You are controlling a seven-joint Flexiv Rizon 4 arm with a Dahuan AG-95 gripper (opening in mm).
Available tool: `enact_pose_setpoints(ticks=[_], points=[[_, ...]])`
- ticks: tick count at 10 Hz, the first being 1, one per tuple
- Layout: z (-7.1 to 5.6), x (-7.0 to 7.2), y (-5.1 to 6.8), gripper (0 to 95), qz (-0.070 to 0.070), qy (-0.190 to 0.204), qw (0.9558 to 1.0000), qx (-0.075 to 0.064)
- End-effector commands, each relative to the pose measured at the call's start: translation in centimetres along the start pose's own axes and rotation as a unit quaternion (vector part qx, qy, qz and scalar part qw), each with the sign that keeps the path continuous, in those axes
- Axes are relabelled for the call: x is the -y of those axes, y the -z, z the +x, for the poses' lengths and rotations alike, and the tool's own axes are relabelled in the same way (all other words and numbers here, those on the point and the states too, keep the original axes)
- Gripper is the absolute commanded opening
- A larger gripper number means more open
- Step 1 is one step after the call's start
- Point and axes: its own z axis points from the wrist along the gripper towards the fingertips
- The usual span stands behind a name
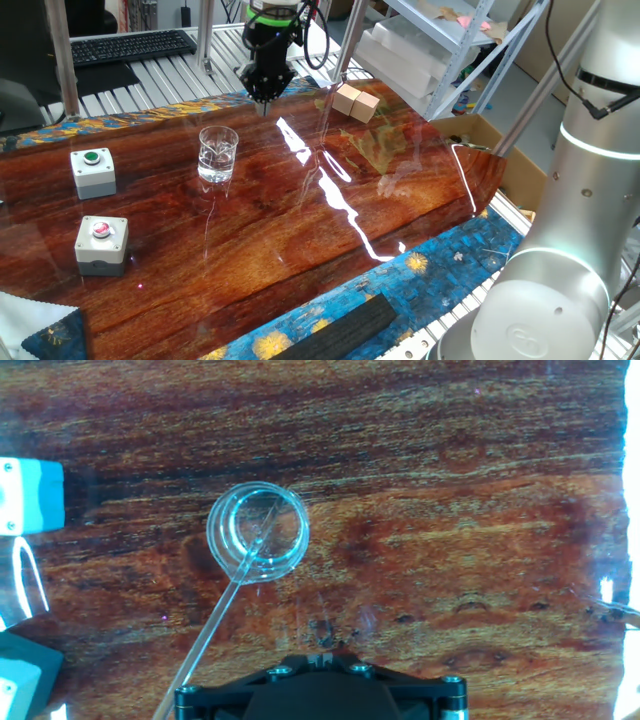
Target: Stir the beaker with a glass rod
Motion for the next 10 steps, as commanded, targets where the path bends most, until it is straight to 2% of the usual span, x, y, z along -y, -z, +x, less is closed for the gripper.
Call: enact_pose_setpoints(ticks=[1, 4, 5, 7, 8, 10], points=[[0.15, 0.07, -0.09, 0.0, 0.008, -0.001, 0.9999, 0.009], [0.15, 0.07, -0.09, 0.0, 0.013, -0.01, 0.9998, 0.01], [0.15, 0.07, -0.09, 0.0, 0.023, -0.007, 0.9997, 0.011], [0.15, 0.07, -0.09, 0.0, 0.017, 0.008, 0.9998, 0.004], [0.15, 0.07, -0.09, 0.0, 0.01, 0.016, 0.9998, 0.006], [0.95, 1.05, -0.35, 0.0, 0.006, 0.024, 0.9996, 0.012]])
